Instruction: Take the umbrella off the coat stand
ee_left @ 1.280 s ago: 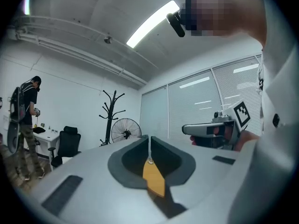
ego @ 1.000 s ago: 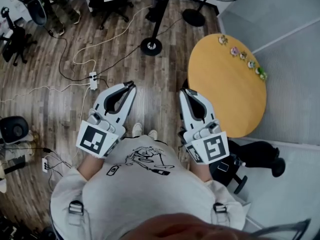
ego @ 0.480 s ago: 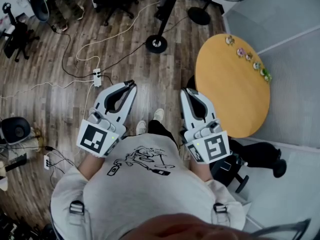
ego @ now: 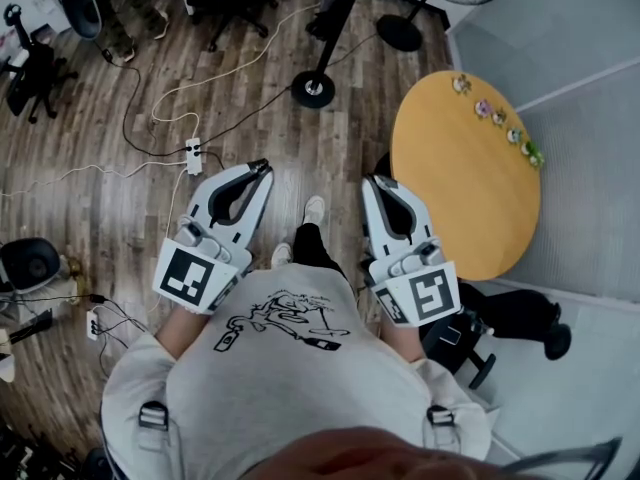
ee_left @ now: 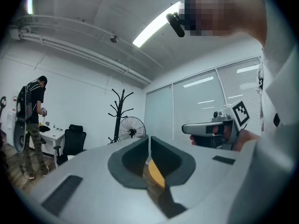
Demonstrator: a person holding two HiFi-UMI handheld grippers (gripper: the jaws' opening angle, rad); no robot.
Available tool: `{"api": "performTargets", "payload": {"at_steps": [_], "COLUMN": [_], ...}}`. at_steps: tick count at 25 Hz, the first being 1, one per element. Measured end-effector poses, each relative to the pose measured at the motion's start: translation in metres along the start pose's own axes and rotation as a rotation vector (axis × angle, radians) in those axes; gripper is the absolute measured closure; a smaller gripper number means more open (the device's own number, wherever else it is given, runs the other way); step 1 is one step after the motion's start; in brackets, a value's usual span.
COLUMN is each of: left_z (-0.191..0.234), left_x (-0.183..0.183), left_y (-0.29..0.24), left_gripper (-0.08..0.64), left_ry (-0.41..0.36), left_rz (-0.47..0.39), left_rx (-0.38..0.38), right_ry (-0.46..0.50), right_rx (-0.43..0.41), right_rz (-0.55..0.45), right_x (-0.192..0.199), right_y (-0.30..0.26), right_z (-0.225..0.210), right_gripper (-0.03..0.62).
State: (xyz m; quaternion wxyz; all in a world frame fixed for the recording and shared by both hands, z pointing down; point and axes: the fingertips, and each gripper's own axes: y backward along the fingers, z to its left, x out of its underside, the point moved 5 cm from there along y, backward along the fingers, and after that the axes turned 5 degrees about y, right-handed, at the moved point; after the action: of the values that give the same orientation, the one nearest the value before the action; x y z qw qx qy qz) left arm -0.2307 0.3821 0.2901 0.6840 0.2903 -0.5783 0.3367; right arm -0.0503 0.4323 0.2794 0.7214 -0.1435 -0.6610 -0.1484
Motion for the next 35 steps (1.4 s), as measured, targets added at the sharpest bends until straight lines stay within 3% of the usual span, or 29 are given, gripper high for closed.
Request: {"api": "performTargets", "payload": {"at_steps": [22,24,26,27,35], "left_z": [0.025,0.025,0.025,0.026,0.035], "left_x": [-0.007,-0.008,-0.010,-0.010,-0.010], "left_y": [-0.110,-0.122,-0.134,-0.140,-0.175], "left_gripper": [0.538,0.538,0.538,0.538,0.538], "left_ry": [-0.011,-0.009,-0.009,-0.010,0.008], "left_rz": [0.009,0.016,0.017,0.016,0.010], "left_rx": [0.009,0.008,0.009,0.010,0.011], "right_ry": [-0.006,-0.007,-0.005,-0.001,0.005], "right_rx": [0.002,0.000,0.000,0.000,0.006], "right_rz": [-0.002,-0.010,-0.008,-0.003,-0.005], "right_x": [0.009,0.008,0.008,0.009,0.008], "right_y": [-0.051,-0.055,-0.060,-0.063,-0.077], "right_z": [-0.102,-0.113,-0.125,-0.131,-0.167], "right_gripper": [0.574,0.540,0.395,0.370,0.365]}}
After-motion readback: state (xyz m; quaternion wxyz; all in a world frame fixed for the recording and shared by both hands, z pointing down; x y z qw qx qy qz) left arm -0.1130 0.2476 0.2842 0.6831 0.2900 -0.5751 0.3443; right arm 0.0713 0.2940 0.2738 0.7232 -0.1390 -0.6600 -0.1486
